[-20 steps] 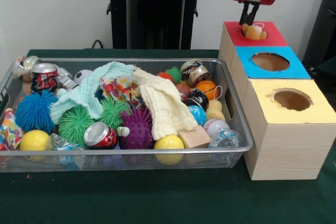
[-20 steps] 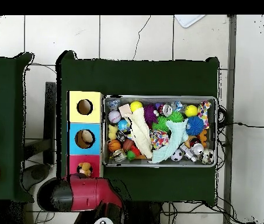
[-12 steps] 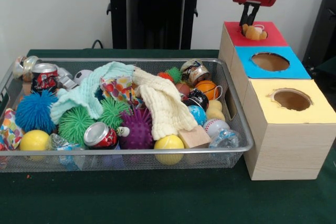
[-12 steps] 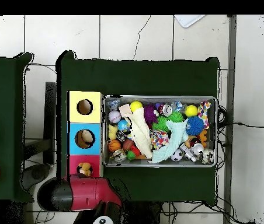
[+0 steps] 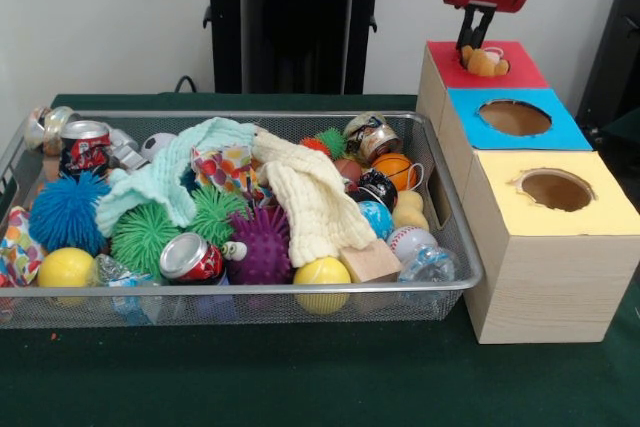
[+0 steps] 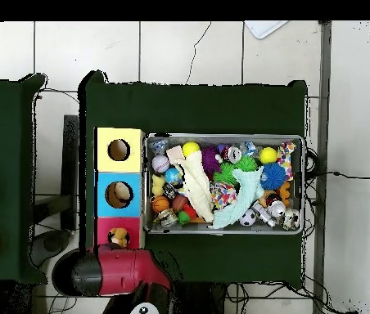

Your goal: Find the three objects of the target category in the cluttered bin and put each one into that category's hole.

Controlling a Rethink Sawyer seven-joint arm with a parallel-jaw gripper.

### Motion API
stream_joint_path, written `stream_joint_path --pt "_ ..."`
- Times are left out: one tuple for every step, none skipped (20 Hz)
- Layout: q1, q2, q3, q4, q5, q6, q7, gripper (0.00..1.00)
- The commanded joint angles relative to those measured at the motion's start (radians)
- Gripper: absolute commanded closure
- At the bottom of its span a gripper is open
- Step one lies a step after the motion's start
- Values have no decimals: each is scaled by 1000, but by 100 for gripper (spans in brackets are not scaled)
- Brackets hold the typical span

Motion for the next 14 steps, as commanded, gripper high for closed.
stream_joint_path --pt "-32 70 79 -1 5 -84 139 100" --pt "-31 78 80 -5 5 -92 141 100" --pt "-32 93 80 -14 3 -101 142 100" --pt "-32 107 80 -22 1 -112 143 100" --pt "-34 122 82 -28 1 -126 143 100" --pt "-34 132 83 -33 0 -135 145 100" --pt "-32 136 82 -34 0 -141 147 100" --pt "-30 138 80 -36 0 -141 149 100" --pt "-31 136 78 -39 -1 -136 147 100" --pt "-33 134 76 -42 -2 -132 145 100" --pt "-35 136 78 -40 -3 -137 144 100" --pt "-37 138 79 -37 -4 -143 143 100" --pt "-39 139 80 -35 -6 -148 142 100" --pt "-41 139 80 -34 -6 -148 141 100"
